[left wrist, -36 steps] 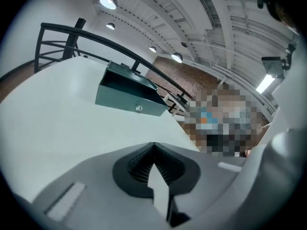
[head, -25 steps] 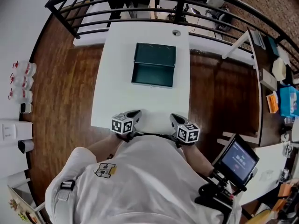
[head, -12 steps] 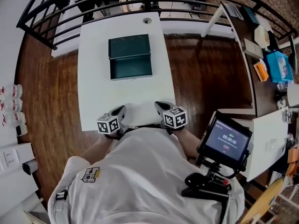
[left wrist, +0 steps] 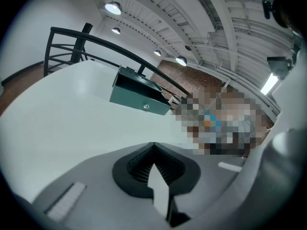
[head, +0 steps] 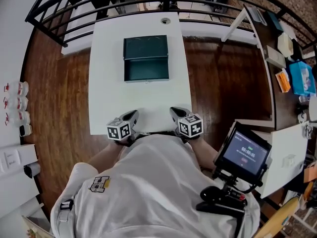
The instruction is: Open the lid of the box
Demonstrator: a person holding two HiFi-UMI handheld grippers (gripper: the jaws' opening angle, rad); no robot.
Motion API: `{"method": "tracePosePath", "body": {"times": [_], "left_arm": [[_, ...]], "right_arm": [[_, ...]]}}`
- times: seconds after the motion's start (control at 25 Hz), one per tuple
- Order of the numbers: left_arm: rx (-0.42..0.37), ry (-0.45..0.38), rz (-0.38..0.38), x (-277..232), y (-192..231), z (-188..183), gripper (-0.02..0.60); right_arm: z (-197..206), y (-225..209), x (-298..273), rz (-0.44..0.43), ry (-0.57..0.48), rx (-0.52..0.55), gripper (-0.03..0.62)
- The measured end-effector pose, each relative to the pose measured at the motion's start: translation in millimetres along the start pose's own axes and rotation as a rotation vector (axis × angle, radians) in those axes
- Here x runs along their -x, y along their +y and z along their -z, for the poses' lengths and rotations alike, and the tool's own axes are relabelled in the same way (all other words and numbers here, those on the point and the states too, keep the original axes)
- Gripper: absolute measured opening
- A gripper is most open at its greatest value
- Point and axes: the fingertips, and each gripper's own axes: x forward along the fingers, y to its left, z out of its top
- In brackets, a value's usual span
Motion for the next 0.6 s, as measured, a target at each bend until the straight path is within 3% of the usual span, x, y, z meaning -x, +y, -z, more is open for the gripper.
{"method": "tracePosePath", "body": {"times": [0.6], "left_arm": [[-0.009,-0.001,0.008,6.9,-2.4,1.2,0.0]], "right_arm": [[-1.3,1.0,-0.3,-0.005,0.009,0.024,0.0]]}}
